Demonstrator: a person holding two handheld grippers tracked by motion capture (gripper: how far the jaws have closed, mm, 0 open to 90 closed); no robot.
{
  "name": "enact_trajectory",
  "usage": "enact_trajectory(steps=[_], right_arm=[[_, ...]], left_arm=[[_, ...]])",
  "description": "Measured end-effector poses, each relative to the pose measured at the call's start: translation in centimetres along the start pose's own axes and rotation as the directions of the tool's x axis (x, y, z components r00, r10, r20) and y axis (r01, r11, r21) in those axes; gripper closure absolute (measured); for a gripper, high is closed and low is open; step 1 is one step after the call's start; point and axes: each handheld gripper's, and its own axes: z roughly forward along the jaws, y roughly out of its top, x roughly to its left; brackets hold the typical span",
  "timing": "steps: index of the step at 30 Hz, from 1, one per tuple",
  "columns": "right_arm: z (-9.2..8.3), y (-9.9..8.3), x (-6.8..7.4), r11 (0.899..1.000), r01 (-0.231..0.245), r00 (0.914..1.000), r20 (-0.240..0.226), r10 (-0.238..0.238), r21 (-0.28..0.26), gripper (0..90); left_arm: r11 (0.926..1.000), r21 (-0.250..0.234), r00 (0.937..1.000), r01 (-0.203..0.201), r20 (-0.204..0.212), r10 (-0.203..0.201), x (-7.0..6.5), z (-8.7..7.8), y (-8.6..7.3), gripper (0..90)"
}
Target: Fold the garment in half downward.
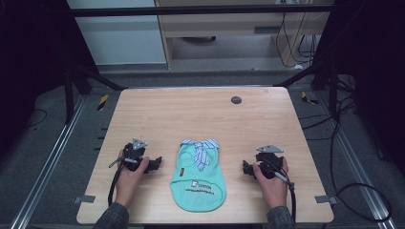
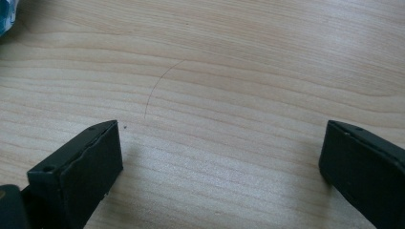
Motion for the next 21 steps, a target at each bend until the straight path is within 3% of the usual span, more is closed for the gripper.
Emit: enact_trajectory(steps=[5, 8, 21], right_arm=[[-0.04, -0.04, 0.01, 1.0, 0.009, 1.0, -0.003, -0.009, -0.001, 0.9], [-0.05, -0.07, 0.02, 1.0, 0.01, 0.9999, -0.003, -0.01, -0.002, 0.9], [-0.38, -0.39, 0.13, 1.0, 0.016, 0.9998, -0.013, -0.016, -0.001, 0.9]], left_arm=[[1.0, -0.001, 0.9999, -0.008, 0.012, 0.008, -0.18, -0.22, -0.23, 0.0], [0.9993, 0.001, 0.9986, -0.037, 0.038, 0.037, 0.17, -0.37, -0.37, 0.0], [0.9989, -0.002, 0.9977, -0.047, 0.049, 0.047, -0.68, -1.04, -1.03, 0.0]])
